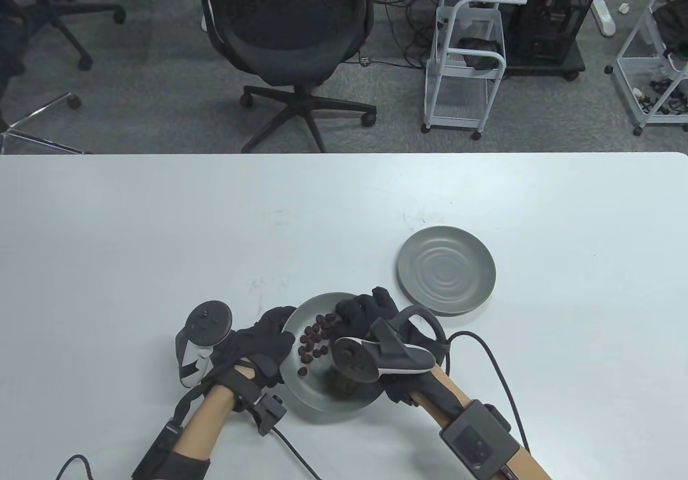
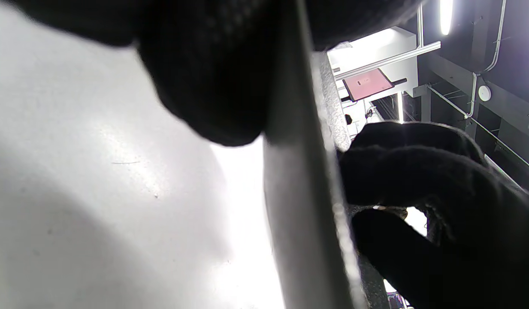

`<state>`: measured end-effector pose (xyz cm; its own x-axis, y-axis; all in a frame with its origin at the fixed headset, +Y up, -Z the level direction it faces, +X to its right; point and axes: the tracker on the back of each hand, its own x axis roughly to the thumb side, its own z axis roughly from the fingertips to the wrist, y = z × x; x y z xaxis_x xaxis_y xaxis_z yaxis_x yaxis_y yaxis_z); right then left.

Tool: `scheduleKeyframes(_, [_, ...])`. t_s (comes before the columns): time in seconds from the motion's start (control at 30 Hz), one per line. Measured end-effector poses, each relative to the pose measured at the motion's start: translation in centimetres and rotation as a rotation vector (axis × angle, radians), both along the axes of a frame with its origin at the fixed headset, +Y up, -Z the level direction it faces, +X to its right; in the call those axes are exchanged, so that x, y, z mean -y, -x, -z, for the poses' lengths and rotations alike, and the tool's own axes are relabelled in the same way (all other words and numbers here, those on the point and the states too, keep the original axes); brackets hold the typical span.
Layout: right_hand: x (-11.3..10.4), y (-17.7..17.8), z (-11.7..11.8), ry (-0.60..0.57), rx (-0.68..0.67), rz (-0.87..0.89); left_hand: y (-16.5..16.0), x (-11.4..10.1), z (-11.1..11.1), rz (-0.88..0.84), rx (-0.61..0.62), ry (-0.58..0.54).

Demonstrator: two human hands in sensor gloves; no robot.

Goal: Pick raisins with hand pinch into plate

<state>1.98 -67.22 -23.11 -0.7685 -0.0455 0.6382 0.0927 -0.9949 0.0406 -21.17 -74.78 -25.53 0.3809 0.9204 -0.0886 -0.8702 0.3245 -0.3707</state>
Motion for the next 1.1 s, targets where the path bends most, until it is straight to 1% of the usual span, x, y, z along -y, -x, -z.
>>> scheduleKeyframes(0.07, [0.1,0.0,0.0,0.033,0.008,-0.03,0.0,0.0,0.0,0.0,0.001,0.002])
scheduleKeyframes(0.13, [0.4,0.1,0.1,0.034,-0.001,-0.026,0.0,0.0,0.0,0.007,0.005,-0.001])
scheduleKeyframes(0.23, [0.7,0.3,0.1,-0.022,-0.017,-0.017,0.0,0.0,0.0,0.004,0.014,0.005])
scheduleKeyframes(0.3, [1.0,0.5,0.1,-0.019,-0.028,-0.011,0.0,0.0,0.0,0.01,0.014,0.007])
scheduleKeyframes(0.37, [1.1,0.6,0.0,-0.048,-0.045,0.008,0.1,0.1,0.1,0.014,0.009,0.009])
scheduleKeyframes(0.47, [1.1,0.7,-0.1,-0.056,-0.043,0.002,0.1,0.1,0.1,0.014,0.003,0.007])
scheduleKeyframes(0.57, [0.8,0.6,-0.1,-0.058,-0.051,0.03,0.2,0.0,0.1,0.022,0.002,0.0])
scheduleKeyframes(0.63, [0.1,0.2,0.0,-0.078,-0.055,0.114,0.4,0.0,0.1,0.008,-0.007,0.001])
scheduleKeyframes(0.67, [-0.7,-0.4,0.3,-0.102,-0.029,0.164,0.5,0.0,0.2,0.006,-0.011,0.002])
scheduleKeyframes(0.77, [-2.0,-2.4,1.2,-0.185,0.047,0.243,0.6,0.1,0.2,0.014,-0.017,0.001])
scheduleKeyframes(0.87, [-2.2,-6.0,3.4,-0.201,0.208,0.304,0.7,0.1,0.2,0.026,-0.028,-0.001])
scheduleKeyframes(0.97, [-1.0,-9.1,5.4,-0.199,0.346,0.306,0.7,0.1,0.2,0.028,-0.028,0.003])
scheduleKeyframes(1.0, [0.2,-10.3,6.4,-0.185,0.409,0.279,0.7,0.1,0.2,0.026,-0.028,0.004])
scheduleKeyframes(1.07, [1.8,-11.6,7.4,-0.147,0.475,0.229,0.7,0.1,0.2,0.027,-0.027,0.005])
scheduleKeyframes(1.1, [3.1,-12.6,8.1,-0.127,0.521,0.18,0.7,0.1,0.2,0.028,-0.026,0.005])
